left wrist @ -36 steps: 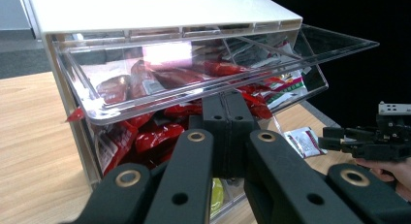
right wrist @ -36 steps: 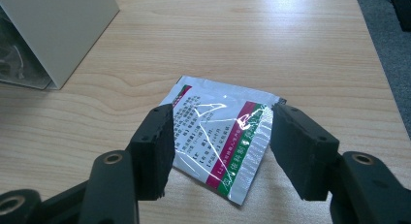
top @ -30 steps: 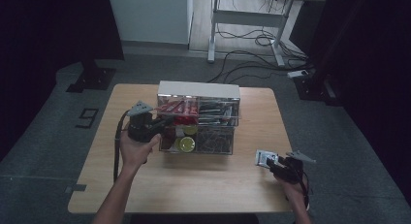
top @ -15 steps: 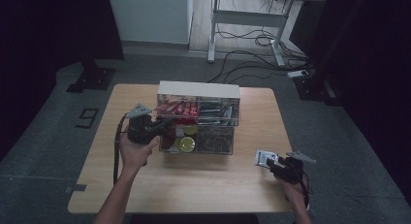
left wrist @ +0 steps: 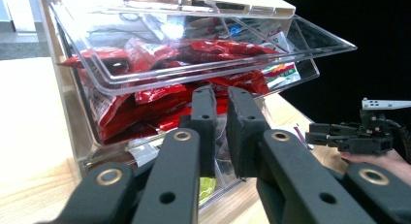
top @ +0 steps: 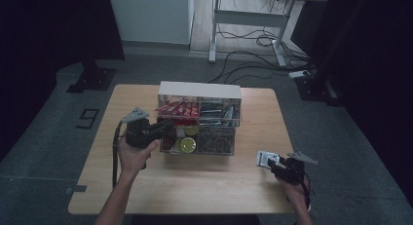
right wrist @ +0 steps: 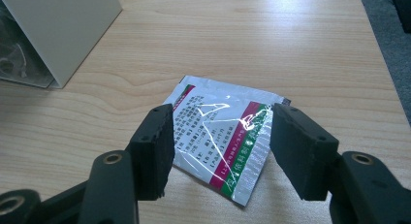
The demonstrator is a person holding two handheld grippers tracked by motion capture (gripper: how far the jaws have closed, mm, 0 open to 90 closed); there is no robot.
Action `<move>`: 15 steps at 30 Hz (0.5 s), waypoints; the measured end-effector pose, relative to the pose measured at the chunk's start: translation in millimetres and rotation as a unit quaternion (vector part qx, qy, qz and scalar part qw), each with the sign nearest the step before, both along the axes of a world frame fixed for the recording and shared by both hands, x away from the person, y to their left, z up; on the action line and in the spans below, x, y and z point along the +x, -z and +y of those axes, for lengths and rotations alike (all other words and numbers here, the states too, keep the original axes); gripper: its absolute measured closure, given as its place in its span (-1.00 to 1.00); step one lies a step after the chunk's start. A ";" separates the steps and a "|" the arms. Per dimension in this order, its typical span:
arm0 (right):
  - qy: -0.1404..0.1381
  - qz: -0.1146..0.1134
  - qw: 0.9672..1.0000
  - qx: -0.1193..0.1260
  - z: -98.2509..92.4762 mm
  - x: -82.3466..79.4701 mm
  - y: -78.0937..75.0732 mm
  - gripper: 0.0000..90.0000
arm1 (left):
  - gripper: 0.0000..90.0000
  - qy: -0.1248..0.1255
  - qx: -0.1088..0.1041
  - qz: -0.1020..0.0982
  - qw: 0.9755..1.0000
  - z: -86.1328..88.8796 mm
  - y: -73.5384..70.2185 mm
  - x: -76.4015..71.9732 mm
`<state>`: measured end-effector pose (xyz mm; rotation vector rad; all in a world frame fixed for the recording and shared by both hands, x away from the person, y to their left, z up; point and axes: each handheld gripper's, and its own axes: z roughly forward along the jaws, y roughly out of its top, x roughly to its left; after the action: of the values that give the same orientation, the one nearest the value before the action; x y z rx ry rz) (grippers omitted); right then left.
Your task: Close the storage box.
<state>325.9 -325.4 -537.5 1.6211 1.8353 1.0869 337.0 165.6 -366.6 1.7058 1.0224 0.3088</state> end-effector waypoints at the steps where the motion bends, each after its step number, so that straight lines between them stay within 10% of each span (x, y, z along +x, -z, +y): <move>1: 0.000 -0.001 1.000 0.000 0.1 -0.3 -0.3 -0.09 | 0.77 -0.003 0.001 -0.001 1.000 0.3 0.8 -0.6; 15: -0.006 -0.012 1.000 0.000 3.8 -2.7 -4.4 -0.09 | 0.43 -0.011 0.045 -0.042 0.998 2.6 11.6 -18.0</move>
<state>323.2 -321.6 -533.2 1.5931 1.8310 1.1068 319.0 168.1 -378.2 1.7472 0.9789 0.4433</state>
